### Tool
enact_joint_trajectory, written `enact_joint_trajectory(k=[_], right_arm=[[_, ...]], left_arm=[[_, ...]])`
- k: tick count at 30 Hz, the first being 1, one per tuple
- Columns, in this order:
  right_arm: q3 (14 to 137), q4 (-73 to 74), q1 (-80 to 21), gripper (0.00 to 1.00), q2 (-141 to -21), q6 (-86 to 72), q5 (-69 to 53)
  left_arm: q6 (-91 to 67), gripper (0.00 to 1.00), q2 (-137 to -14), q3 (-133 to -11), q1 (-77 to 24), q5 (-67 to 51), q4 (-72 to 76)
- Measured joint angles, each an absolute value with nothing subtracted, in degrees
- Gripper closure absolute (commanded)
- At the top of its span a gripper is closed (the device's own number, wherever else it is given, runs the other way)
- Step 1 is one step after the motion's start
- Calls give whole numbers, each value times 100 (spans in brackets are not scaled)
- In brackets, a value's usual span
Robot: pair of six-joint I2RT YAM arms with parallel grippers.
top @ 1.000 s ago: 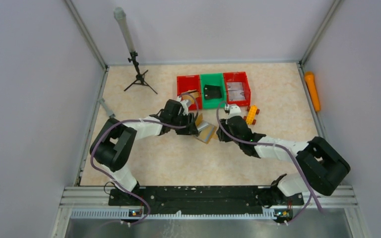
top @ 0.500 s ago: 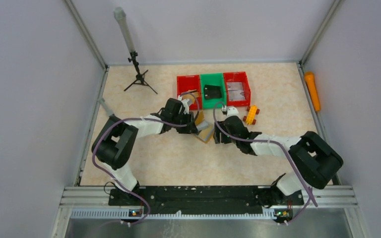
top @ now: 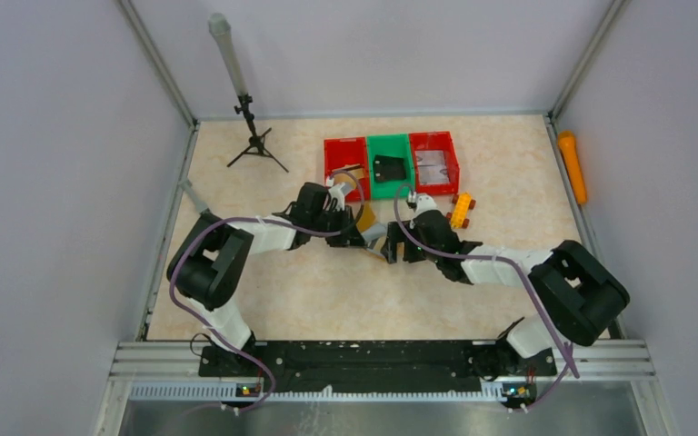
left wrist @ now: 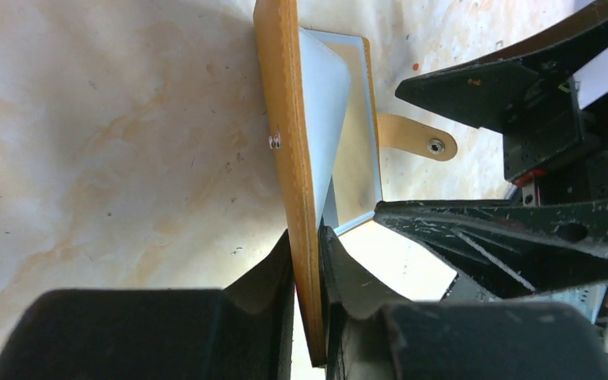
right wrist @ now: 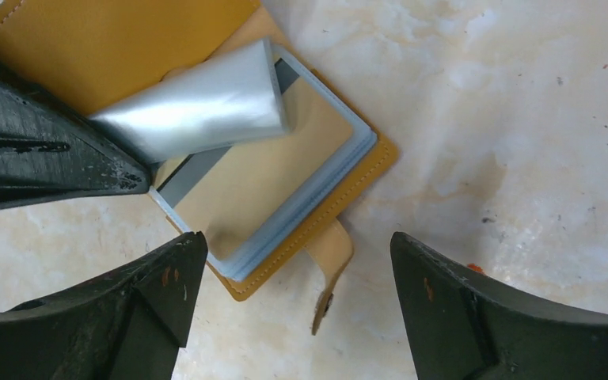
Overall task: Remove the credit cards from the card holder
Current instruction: Open the card holder at the center of the board.
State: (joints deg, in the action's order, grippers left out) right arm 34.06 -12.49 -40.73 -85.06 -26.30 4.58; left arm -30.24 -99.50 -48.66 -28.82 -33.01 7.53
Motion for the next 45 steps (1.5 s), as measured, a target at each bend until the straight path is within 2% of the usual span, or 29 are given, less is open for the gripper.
enact_joint_trajectory(k=[8, 17, 22, 31, 45], right_arm=[[2689, -2008, -3389, 10, -8020, -3015, -451], [2276, -3347, -3297, 7, -7896, -3636, -1372], [1828, -4147, -3282, 7, -7832, -4313, -1428], [1726, -4873, -3271, 7, -7832, -5177, -1424], [1354, -6499, -3194, 12, -8241, -5972, -2014]], left_arm=[[-3647, 83, -9946, -4366, -2571, -3979, 1806], [-4130, 84, -9452, -3857, -2467, -4316, 2945], [-4211, 83, -9142, -3614, -2467, -4344, 3347], [-4145, 80, -8348, -3245, -2482, -4239, 3675], [-4027, 79, -8123, -3159, -2777, -4397, 4160]])
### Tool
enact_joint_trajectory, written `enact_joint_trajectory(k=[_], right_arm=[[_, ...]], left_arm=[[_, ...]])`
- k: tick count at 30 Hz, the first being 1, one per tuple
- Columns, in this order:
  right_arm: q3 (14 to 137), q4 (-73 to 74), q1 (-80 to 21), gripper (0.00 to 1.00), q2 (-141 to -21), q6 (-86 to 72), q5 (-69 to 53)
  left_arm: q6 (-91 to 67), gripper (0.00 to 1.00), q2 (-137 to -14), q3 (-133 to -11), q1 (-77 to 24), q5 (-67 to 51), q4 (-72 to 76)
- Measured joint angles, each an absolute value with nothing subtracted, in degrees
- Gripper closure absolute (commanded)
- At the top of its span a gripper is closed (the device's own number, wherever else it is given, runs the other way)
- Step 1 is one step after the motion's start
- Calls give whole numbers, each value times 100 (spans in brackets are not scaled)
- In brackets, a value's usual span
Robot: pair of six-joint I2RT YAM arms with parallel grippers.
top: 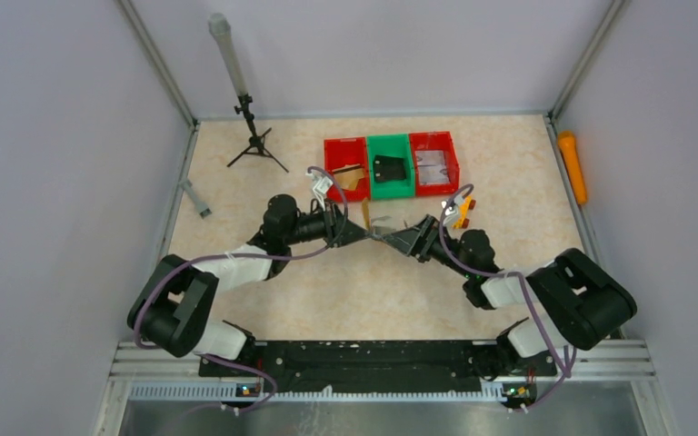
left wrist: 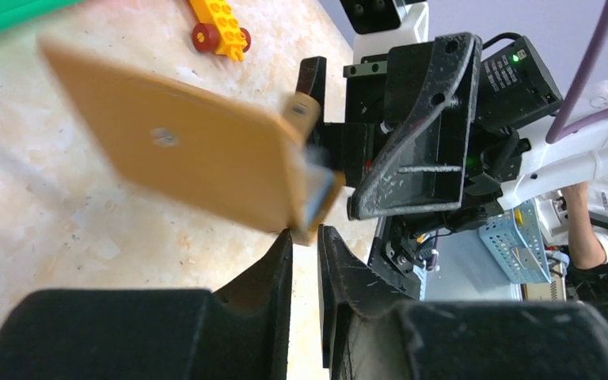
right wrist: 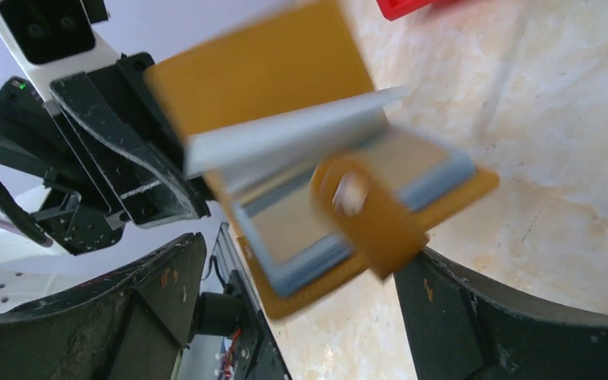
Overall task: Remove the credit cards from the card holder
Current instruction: Open the card holder at the center of the board.
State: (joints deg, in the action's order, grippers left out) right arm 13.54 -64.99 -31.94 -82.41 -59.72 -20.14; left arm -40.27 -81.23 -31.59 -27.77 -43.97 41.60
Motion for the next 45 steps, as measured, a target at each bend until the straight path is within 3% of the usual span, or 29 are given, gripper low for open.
enact_joint_trajectory(k=[7, 14, 18, 23, 24, 33, 41, 45], right_arm=[[1262, -6779, -2943, 28, -8239, -6165, -2053], [1264, -6761, -2797, 28, -8374, -6211, -2095], [1271, -6598, -2788, 22, -8370, -6082, -2108], [1332, -5682, -2788, 13, -7905, -5699, -1883], [1334, -5363, -2788, 12, -7679, -5631, -1726], [2196, -1796, -3155, 12, -6128, -5916, 467], [4263, 1044, -3632, 14, -6980, -6956, 1297], [4550, 1645, -3691, 16, -7559, -7435, 1273]], left_arm=[[-3962, 78, -8165, -3179, -2939, -4499, 4200], [-3562, 67, -8200, -3376, -3118, -4283, 3660], [-3212, 48, -8009, -3430, -3122, -3778, 2974], [-2790, 4, -7314, -3430, -3122, -2860, 2097], [-2742, 1, -7181, -3430, -3122, -2703, 1981], [-3382, 1, -6246, -3426, -3105, -1052, 1245], [-4340, 1, -6796, -4101, -3065, -1011, 263], [-4442, 1, -6864, -4180, -3070, -845, -158]])
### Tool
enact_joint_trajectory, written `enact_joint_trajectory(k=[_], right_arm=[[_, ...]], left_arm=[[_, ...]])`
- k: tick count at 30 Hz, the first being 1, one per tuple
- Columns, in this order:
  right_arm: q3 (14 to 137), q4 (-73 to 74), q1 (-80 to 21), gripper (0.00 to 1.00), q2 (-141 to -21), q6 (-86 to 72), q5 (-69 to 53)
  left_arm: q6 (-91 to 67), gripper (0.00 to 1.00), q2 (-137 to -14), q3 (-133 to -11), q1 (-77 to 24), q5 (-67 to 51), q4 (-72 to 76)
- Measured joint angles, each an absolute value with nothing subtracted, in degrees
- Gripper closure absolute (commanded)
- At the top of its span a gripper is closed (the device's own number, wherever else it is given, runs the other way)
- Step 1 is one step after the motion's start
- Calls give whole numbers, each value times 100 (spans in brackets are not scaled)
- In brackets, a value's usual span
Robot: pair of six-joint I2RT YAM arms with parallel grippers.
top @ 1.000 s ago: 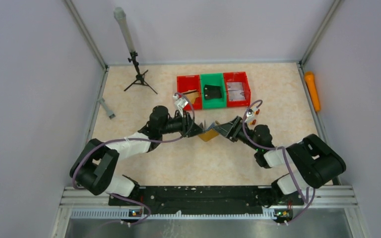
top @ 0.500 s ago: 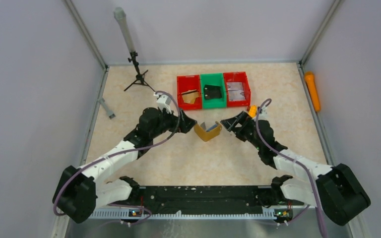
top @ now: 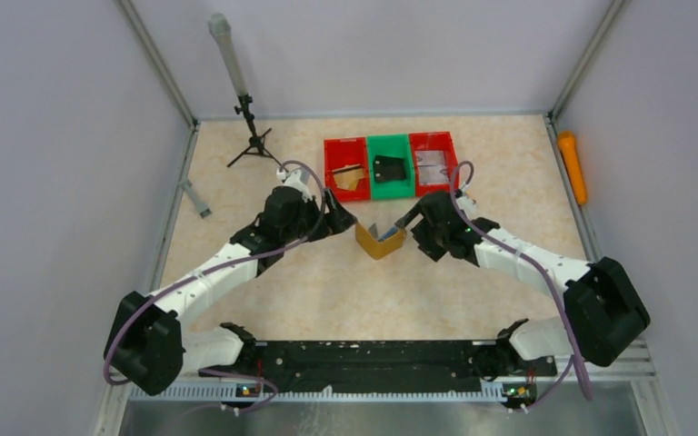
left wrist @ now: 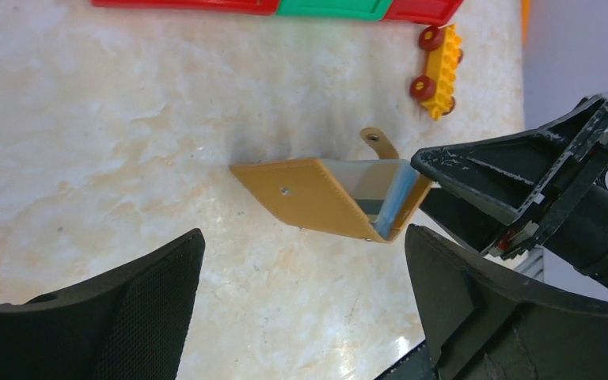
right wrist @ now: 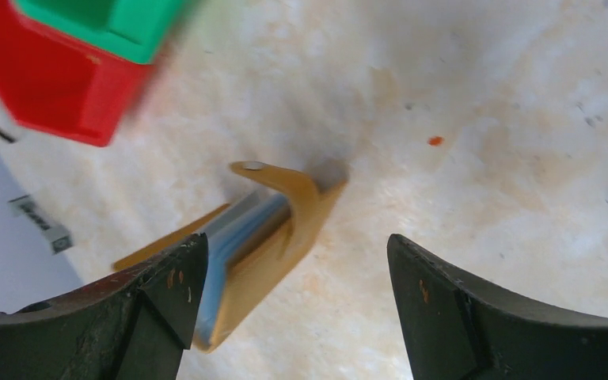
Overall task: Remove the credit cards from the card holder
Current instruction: Open the card holder at the center of the board.
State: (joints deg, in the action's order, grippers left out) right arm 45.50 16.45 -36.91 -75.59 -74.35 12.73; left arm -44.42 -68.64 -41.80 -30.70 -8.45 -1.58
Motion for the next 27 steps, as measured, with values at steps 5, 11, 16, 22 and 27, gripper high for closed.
enact_joint_trajectory(k=[5, 11, 16, 22, 27], right_arm=[[4770, 2198, -3922, 17, -8029, -7819, 1278], [5113, 2497, -4143, 17, -8156, -8114, 1380], [5186, 2703, -4213, 19, -8108, -8326, 1660], [5586, 3122, -4510, 19, -8055, -8377, 2097], [5977, 3087, -4668, 20, -8110, -8379, 2196]], left_arm=[[-4134, 1, -6816, -4187, -3070, -447, -558], [-3677, 1, -6595, -4191, -3070, 198, -790], [-3450, 1, -6412, -4178, -3070, 386, -729], [-3343, 1, -6346, -4099, -3070, 388, -646], [-3277, 1, -6198, -4034, -3070, 390, -646]])
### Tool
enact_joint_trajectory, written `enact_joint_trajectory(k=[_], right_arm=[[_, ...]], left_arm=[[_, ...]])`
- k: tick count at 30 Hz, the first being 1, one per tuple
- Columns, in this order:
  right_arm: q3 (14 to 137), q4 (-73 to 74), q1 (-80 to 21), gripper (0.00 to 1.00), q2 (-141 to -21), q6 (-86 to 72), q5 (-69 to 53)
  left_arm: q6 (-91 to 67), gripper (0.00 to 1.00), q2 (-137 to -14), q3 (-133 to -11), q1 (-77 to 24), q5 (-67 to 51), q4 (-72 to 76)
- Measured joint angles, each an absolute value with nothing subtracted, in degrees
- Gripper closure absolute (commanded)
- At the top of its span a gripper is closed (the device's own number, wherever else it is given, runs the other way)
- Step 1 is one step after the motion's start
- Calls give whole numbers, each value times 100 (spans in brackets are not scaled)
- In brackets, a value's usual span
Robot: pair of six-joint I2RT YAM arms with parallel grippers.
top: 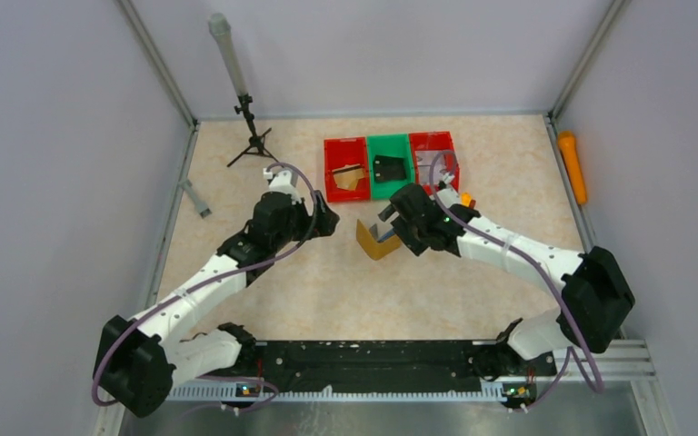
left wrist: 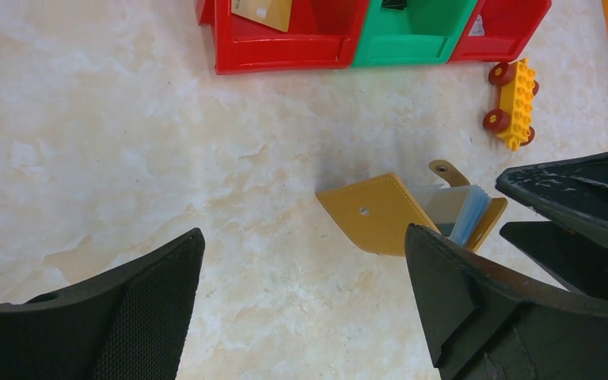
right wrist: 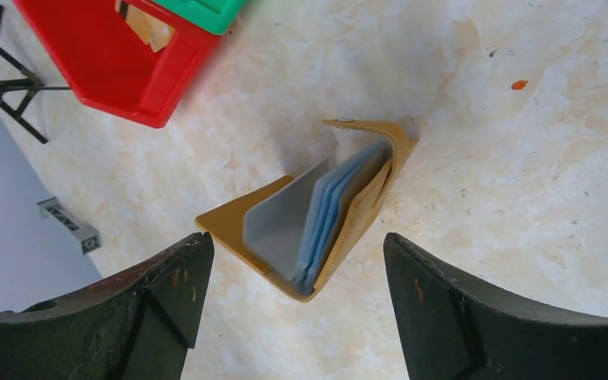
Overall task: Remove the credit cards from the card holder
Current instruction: Open the card holder at the center of the board.
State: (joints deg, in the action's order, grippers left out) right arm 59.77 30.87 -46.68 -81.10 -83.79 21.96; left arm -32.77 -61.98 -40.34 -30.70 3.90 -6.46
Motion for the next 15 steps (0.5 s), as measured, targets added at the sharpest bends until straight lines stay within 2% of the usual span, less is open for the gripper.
enact_joint_trajectory(k=[3, 5, 7, 9, 15], right_arm=[[5979, 3098, -4676, 21, -8243, -8399, 2209], [5979, 3100, -4676, 25, -8374, -8425, 2211], [5968, 3094, -4676, 32, -8425, -8431, 2209], [5955, 3070, -4676, 34, -8429, -8464, 2222], [5787, 2908, -4676, 35, -8471, -8514, 2248]], left_arm=[[-3271, 1, -6069, -4005, -3070, 390, -644], [-3267, 1, -6025, -4003, -3070, 390, -639], [-3260, 1, -6014, -4003, -3070, 390, -637], [-3258, 1, -6014, -4001, -3070, 390, -637], [-3251, 1, -6014, -3997, -3070, 392, -637]])
